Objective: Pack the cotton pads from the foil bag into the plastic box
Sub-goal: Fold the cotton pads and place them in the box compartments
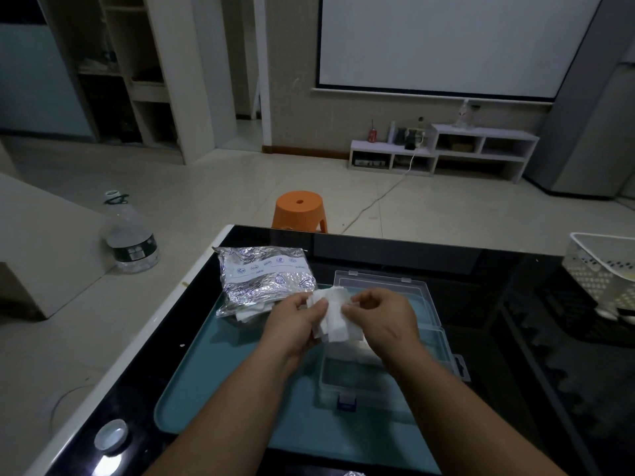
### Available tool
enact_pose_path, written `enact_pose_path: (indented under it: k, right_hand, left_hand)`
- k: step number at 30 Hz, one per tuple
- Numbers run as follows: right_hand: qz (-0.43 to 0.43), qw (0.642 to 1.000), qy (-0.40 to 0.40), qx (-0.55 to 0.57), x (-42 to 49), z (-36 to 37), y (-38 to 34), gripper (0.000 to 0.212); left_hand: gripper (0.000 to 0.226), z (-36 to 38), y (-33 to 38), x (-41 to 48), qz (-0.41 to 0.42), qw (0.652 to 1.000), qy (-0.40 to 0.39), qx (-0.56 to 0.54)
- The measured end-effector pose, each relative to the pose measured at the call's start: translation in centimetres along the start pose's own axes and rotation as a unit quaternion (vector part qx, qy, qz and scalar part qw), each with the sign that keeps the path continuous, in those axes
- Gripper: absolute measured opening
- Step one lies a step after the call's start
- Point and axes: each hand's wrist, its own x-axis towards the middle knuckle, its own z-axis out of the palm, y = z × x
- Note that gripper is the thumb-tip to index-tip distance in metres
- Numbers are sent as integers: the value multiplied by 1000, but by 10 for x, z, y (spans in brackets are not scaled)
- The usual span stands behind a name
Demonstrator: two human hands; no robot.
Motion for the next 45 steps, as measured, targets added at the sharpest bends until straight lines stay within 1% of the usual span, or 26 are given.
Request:
enact_pose_path:
  k: [3, 5, 6, 8, 10, 12, 13, 15, 17, 18, 20, 22, 25, 31, 33, 35, 36, 37, 39, 42, 45]
  right_hand:
    - [-5, 1000, -5, -6, 2, 0, 1, 11]
    - [-7, 1000, -18, -8, 3, 0, 2, 4]
    - [-11, 1000, -22, -15, 3, 0, 2, 3]
    - [-18, 999, -23, -37, 3, -1, 2, 12]
    - [-21, 999, -8, -47, 3, -2, 2, 14]
    - [-27, 999, 16, -45, 5, -5, 2, 9]
    - [-28, 999, 29, -34, 5, -7, 1, 7]
    - [-21, 998, 51, 27, 8, -11, 1, 6]
    - [1, 995, 39, 96, 6, -12, -2, 4]
    - [3, 994, 23, 103, 5, -13, -4, 3]
    - [-8, 996, -5, 85, 4, -11, -4, 4]
    - [-13, 997, -15, 75, 3, -10, -5, 6]
    - [-14, 999, -11, 50, 5, -7, -2, 4]
    - [-40, 998, 7, -53, 7, -4, 2, 8]
    - [-43, 997, 10, -60, 6, -4, 2, 10]
    - [-43, 997, 16, -66, 6, -5, 2, 12]
    - [-42, 997, 17, -68, 6, -5, 2, 13]
    - [-41, 997, 17, -65, 6, -5, 2, 14]
    - [-29, 998, 15, -44, 7, -7, 1, 12]
    - [14, 1000, -16, 15, 6, -10, -3, 21]
    - [89, 990, -73, 83, 5, -10, -6, 29]
  left_hand:
    - [13, 0, 1, 0, 4, 1000, 4, -1]
    - [14, 0, 1, -1, 8, 1000, 9, 11]
    - [15, 0, 1, -1, 9, 1000, 9, 18]
    - [15, 0, 1, -1, 5, 1000, 10, 20]
    - [14, 0, 1, 0, -4, 1000, 17, 9]
    - [11, 0, 1, 1, -6, 1000, 30, 3]
    - [11, 0, 1, 2, -4, 999, 37, 4]
    - [13, -1, 0, 4, 0, 999, 46, 8]
    - [16, -1, 0, 3, 9, 998, 52, 23]
    - [17, -1, 0, 3, 14, 998, 54, 36]
    - [17, -1, -1, 2, 25, 997, 48, 57]
    - [13, 0, -1, 0, 29, 997, 31, 71]
    - [10, 1, 0, -1, 31, 996, 9, 87]
    - [10, 3, -1, -2, 26, 994, -16, 103]
    - [10, 4, 0, -4, 15, 997, -30, 74]
    - [24, 5, 4, -6, -18, 999, -49, 9]
    - [27, 6, 4, -7, -26, 998, -59, -11]
    - [23, 5, 4, -7, -23, 997, -68, -5]
    - [15, 5, 1, -6, -7, 998, -60, 24]
    - [26, 4, -2, 0, -3, 1000, -15, 17]
    - [33, 3, 0, 2, -5, 999, 3, -37]
